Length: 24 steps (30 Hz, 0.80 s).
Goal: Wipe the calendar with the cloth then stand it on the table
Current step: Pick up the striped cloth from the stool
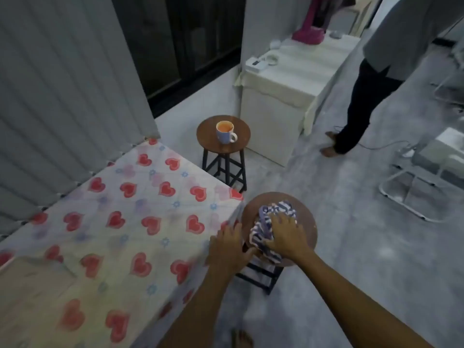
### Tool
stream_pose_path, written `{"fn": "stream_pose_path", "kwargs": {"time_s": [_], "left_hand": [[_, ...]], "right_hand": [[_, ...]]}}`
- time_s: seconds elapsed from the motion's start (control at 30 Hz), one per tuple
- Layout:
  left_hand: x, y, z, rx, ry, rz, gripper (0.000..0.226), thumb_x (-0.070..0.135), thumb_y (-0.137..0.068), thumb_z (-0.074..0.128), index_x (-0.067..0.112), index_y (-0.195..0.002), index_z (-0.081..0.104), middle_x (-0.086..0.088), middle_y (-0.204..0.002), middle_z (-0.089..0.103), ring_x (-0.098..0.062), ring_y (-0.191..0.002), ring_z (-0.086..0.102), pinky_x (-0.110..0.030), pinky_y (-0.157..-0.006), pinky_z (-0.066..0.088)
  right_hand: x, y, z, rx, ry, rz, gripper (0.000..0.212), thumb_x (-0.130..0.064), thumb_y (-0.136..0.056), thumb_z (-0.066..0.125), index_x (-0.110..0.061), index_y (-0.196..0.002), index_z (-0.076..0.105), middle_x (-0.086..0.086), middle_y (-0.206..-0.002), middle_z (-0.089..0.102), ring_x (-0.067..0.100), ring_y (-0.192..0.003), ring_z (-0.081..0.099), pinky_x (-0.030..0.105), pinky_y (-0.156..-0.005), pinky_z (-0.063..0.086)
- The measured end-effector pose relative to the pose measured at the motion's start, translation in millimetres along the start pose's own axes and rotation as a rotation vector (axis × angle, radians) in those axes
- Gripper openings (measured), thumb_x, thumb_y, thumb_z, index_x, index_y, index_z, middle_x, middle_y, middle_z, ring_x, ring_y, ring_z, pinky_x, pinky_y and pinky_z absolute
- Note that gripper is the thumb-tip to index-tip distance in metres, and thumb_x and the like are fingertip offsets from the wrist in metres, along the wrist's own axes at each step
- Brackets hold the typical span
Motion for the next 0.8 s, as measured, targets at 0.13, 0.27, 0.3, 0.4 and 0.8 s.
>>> {"fn": "stream_pose_path", "kwargs": {"time_s": [0.13, 0.27, 0.3, 0.4, 0.8], "left_hand": [[14, -34, 21, -0.066, 0.041, -0.042, 0.089, 0.068, -0.089, 0.056, 0.020, -0.160, 0.030, -0.013, -0.163, 0.037, -0.033, -0.150, 0.034, -0.046, -0.120, 0.030], [18, -54, 38, -0.077, 0.026, -0.043, 0.087, 0.071, -0.092, 0.050, 0.024, -0.161, 0.028, -0.013, -0.164, 0.037, -0.032, -0.150, 0.035, -0.043, -0.121, 0.029], [18, -59, 41, -0.078, 0.025, -0.047, 0.087, 0.072, -0.092, 0.049, 0.025, -0.161, 0.028, -0.012, -0.164, 0.037, -0.031, -0.150, 0.034, -0.044, -0.121, 0.029], [18, -69, 52, -0.106, 0.052, -0.061, 0.089, 0.072, -0.090, 0.051, 0.024, -0.162, 0.028, -0.014, -0.164, 0.036, -0.033, -0.151, 0.034, -0.045, -0.121, 0.028], [28, -51, 74, -0.082, 0.108, -0.038, 0.074, 0.058, -0.092, 0.061, 0.021, -0.153, 0.043, -0.015, -0.147, 0.055, -0.035, -0.132, 0.053, -0.045, -0.110, 0.044]], "right_hand": [[28, -35, 17, -0.157, -0.042, 0.111, 0.117, -0.072, -0.079, 0.069, -0.024, -0.166, 0.007, 0.015, -0.174, -0.002, 0.048, -0.157, 0.010, 0.066, -0.119, 0.028], [28, -56, 40, -0.173, -0.062, 0.090, 0.127, -0.077, -0.072, 0.073, -0.029, -0.166, 0.003, 0.017, -0.174, -0.006, 0.048, -0.158, 0.002, 0.063, -0.125, 0.020], [27, -59, 45, -0.158, -0.075, 0.092, 0.127, -0.077, -0.071, 0.074, -0.029, -0.166, 0.004, 0.017, -0.174, -0.004, 0.047, -0.159, 0.004, 0.062, -0.126, 0.020], [23, -65, 59, -0.157, -0.112, 0.120, 0.125, -0.073, -0.073, 0.076, -0.032, -0.166, 0.003, 0.015, -0.174, -0.001, 0.047, -0.158, 0.008, 0.061, -0.124, 0.025], [21, -57, 61, 0.093, -0.275, 0.078, 0.055, -0.035, -0.100, 0.056, -0.018, -0.152, 0.047, 0.008, -0.153, 0.053, 0.028, -0.139, 0.052, 0.041, -0.116, 0.046]]}}
Point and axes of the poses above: each hand's wrist, its own y-axis away from the middle knuckle, its own z-axis out of the palm, x = y × z, the point moved 1 cm from there along -y, towards the middle knuckle
